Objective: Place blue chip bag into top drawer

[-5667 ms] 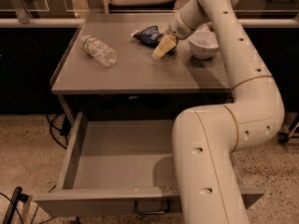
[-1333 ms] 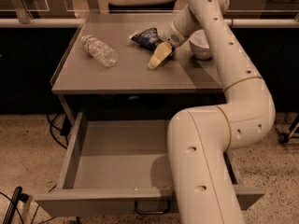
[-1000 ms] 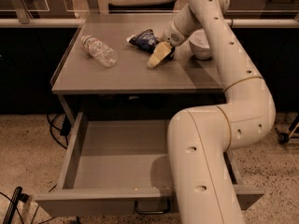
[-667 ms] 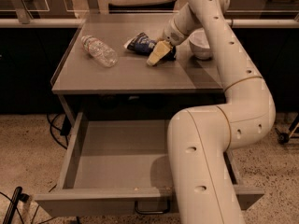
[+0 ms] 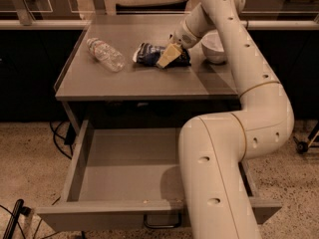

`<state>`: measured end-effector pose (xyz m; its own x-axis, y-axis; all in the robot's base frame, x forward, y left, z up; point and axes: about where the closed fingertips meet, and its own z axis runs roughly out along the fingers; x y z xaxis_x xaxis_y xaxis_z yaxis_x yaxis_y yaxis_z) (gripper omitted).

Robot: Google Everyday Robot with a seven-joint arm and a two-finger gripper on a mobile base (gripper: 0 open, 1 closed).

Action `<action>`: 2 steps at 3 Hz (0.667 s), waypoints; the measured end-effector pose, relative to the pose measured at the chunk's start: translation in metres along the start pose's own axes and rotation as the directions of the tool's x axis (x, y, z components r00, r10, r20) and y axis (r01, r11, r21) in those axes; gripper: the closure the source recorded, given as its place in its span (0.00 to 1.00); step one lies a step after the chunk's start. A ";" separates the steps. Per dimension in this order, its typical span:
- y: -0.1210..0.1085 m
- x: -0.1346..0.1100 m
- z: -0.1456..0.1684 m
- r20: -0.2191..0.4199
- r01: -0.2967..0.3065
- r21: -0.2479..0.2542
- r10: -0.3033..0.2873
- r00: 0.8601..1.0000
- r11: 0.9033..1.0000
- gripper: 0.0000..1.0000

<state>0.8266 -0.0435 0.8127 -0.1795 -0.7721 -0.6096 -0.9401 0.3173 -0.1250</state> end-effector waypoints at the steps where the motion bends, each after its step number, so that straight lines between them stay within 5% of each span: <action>1: 0.002 -0.005 -0.007 0.000 0.000 0.000 0.000 1.000 1.000 1.00; 2: 0.004 -0.010 -0.013 0.000 0.000 0.001 0.000 1.000 1.000 1.00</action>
Offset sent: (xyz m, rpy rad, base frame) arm -0.0338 -0.0145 0.0243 0.0270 -0.0122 0.0373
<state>0.8207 -0.0420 0.8283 -0.1794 -0.7720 -0.6098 -0.9399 0.3176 -0.1256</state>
